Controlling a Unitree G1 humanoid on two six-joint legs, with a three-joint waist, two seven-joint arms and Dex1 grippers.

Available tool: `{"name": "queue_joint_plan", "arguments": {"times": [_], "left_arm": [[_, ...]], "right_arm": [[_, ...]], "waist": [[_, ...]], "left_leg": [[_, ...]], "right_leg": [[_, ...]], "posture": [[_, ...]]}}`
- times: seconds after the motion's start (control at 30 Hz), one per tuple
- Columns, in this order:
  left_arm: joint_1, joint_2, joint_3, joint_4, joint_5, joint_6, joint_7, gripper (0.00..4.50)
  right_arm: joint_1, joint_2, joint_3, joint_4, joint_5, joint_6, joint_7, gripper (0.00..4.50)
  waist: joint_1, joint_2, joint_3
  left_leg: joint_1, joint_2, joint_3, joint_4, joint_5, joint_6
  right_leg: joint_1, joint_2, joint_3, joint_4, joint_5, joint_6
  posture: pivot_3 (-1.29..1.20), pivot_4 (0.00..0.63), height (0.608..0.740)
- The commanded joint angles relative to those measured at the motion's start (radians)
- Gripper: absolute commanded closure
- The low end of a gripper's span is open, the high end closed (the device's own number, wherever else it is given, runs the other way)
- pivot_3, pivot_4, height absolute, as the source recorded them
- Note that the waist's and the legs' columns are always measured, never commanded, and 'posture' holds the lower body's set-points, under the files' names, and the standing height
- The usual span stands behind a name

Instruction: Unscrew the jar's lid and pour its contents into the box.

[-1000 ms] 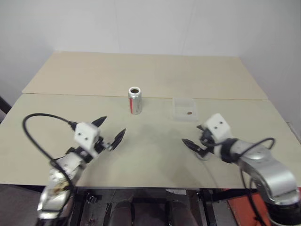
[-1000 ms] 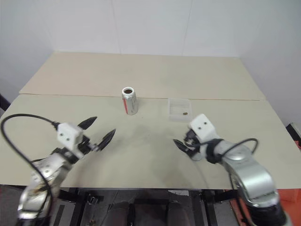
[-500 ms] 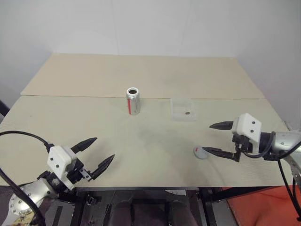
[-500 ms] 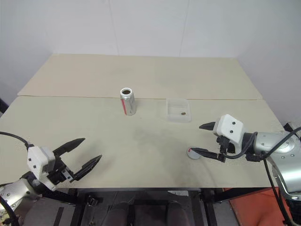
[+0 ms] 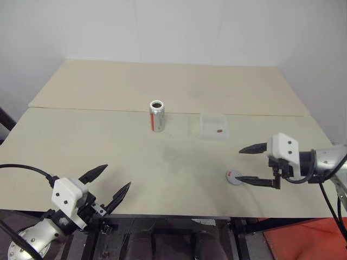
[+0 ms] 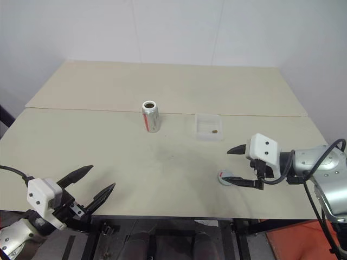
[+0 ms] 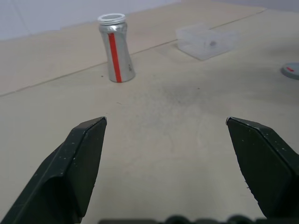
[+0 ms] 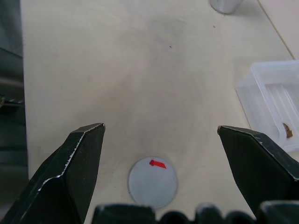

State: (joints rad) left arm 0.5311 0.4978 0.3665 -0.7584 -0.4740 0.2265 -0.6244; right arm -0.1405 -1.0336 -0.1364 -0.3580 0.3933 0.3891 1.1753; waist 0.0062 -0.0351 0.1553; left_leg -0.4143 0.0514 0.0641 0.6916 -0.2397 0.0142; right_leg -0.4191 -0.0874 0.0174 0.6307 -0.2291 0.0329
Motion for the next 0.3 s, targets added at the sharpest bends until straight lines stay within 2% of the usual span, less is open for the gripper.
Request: {"name": "queue_joint_plan", "arguments": {"times": [0.03,0.17,0.23,0.3], "left_arm": [[-0.045,0.011,-0.011,-0.017,-0.022,0.046,0.035,0.03],[-0.157,0.02,-0.035,-0.002,-0.059,0.096,0.051,0.03],[-0.213,0.02,-0.051,0.021,-0.054,0.111,0.065,0.03],[-0.242,0.035,-0.053,0.062,-0.064,0.116,0.033,0.03]], "right_arm": [[0.016,-0.003,-0.075,-0.088,0.017,0.062,-0.073,0.0],[0.05,-0.012,-0.171,-0.195,0.051,0.146,-0.14,0.0],[0.064,0.002,-0.233,-0.268,0.115,0.216,-0.169,0.0],[0.088,0.01,-0.239,-0.327,0.138,0.252,-0.193,0.0]], "waist": [[0.002,0.0,0.0],[0.007,0.0,0.0],[0.007,0.0,0.0],[0.007,0.0,0.0]], "left_leg": [[0.0,0.0,0.0,0.0,0.0,0.0],[0.0,0.0,0.0,0.0,0.0,0.0],[0.0,0.0,0.0,0.0,0.0,0.0],[0.0,0.0,0.0,0.0,0.0,0.0]], "right_leg": [[0.0,0.0,0.0,0.0,0.0,0.0],[0.0,0.0,0.0,0.001,0.0,0.0],[0.0,0.0,0.0,0.001,0.0,0.0],[0.0,0.0,0.0,0.0,0.001,0.003]], "posture": [[0.0,0.15,0.74],[0.0,0.15,0.74],[0.0,0.15,0.74],[0.0,0.15,0.74]]}}
